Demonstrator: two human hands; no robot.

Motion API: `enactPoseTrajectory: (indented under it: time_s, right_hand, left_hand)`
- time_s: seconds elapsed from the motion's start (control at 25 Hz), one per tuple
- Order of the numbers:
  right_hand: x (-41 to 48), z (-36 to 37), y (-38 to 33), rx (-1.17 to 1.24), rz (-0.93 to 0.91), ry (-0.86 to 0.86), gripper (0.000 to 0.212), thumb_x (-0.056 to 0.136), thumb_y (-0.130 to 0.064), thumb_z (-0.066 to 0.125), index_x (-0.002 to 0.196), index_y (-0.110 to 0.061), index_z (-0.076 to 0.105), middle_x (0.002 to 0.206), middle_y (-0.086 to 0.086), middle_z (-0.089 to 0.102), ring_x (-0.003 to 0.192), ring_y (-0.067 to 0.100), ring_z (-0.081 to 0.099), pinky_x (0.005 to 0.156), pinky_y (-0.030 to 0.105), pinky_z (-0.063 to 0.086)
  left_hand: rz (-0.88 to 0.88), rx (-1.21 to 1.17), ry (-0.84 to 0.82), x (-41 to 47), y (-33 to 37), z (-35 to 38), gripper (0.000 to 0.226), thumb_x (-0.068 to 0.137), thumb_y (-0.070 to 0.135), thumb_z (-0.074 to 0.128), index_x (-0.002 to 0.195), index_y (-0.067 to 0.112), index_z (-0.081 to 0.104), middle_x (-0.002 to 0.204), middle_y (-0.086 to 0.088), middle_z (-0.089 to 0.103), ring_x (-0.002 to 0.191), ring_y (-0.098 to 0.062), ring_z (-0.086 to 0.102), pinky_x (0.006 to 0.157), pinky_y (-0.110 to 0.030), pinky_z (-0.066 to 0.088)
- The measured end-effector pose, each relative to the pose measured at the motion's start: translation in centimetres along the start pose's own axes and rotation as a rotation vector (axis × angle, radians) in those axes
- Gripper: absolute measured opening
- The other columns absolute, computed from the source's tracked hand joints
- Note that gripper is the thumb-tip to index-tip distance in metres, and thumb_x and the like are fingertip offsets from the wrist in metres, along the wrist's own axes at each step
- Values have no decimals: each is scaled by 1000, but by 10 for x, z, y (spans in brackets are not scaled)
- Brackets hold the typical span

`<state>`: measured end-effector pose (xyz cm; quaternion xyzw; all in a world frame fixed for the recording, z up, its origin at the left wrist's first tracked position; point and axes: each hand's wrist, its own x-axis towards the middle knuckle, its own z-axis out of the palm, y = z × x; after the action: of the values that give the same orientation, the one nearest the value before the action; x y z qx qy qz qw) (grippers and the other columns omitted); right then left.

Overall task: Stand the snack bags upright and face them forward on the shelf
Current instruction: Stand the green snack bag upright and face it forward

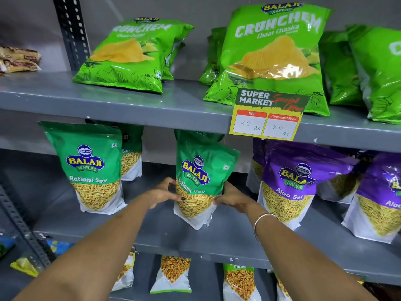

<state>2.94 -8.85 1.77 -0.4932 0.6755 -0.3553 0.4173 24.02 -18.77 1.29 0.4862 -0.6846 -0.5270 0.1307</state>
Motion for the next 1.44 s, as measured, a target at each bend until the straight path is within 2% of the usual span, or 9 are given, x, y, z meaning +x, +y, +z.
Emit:
enactPoseTrajectory:
  time_s: [0.36, 0.56, 0.68, 0.92, 1.04, 1.12, 1.24, 1.32, 1.44]
  right_hand:
    - [0, 12, 23, 162, -7, -34, 83, 63, 6, 79, 130, -13, 32, 134, 10, 51, 122, 22, 50, 100, 34, 47]
    - [4, 16, 21, 290, -113, -15, 72, 72, 19, 64, 135, 3, 34, 133, 20, 53, 103, 20, 57, 65, 10, 55]
    - [7, 20, 23, 293, -113, 5, 71, 73, 16, 65, 135, 3, 34, 133, 20, 52, 108, 22, 58, 68, 11, 55]
    - [7, 20, 21, 276, -100, -4, 70, 73, 12, 68, 134, 2, 36, 134, 19, 53, 124, 31, 51, 90, 30, 49]
    - [-1, 17, 13, 223, -71, -20, 58, 76, 7, 67, 128, 0, 42, 122, 7, 58, 112, 23, 57, 81, 18, 51]
    - [-5, 11, 9, 55, 26, -29, 37, 81, -2, 65, 114, -6, 50, 98, 2, 63, 80, 12, 60, 54, 12, 48]
    - [-2, 1, 7, -444, 370, -174, 25, 84, -20, 63, 94, 4, 60, 47, 9, 62, 38, 16, 57, 42, 24, 46]
    - [0, 11, -2, -433, 616, -392, 27, 86, -24, 61, 81, 2, 58, 41, 12, 64, 37, 23, 63, 43, 30, 54]
    - [4, 57, -30, -431, 685, -690, 24, 91, -30, 52, 80, -9, 56, 70, 8, 71, 63, 22, 70, 54, 32, 59]
  left_hand:
    - [4, -10, 66, -8, -4, 21, 62, 72, 9, 77, 127, 7, 48, 133, -11, 58, 114, -25, 55, 92, -33, 45]
    - [3, -65, 99, -13, -3, 27, 61, 76, 14, 74, 129, 13, 45, 136, -8, 56, 113, -25, 53, 69, -26, 45]
    - [5, -69, 136, -13, -3, 27, 59, 77, 11, 73, 129, 11, 46, 136, -9, 56, 120, -28, 53, 64, -23, 44]
    - [-30, -107, 94, -10, -5, 27, 63, 79, 14, 71, 133, 15, 39, 139, -8, 52, 116, -24, 49, 84, -37, 42]
    - [-45, -131, 91, -10, -3, 29, 63, 81, 14, 69, 135, 15, 37, 142, -8, 48, 130, -30, 44, 89, -41, 41]
    - [-57, -147, 110, -15, -2, 31, 65, 81, 14, 69, 136, 12, 34, 144, -9, 45, 133, -31, 41, 93, -43, 40]
    - [-86, -104, 173, -28, -9, 24, 74, 82, 19, 69, 141, 10, 25, 147, -10, 37, 134, -30, 38, 88, -37, 40]
    - [-147, 8, 162, -39, -24, -2, 54, 85, 28, 64, 129, 10, 40, 133, -12, 47, 120, -29, 49, 88, -38, 44]
    - [-383, 168, -34, -53, -51, -69, 33, 91, 41, 49, 101, 10, 47, 92, -5, 59, 91, -22, 58, 86, -39, 48]
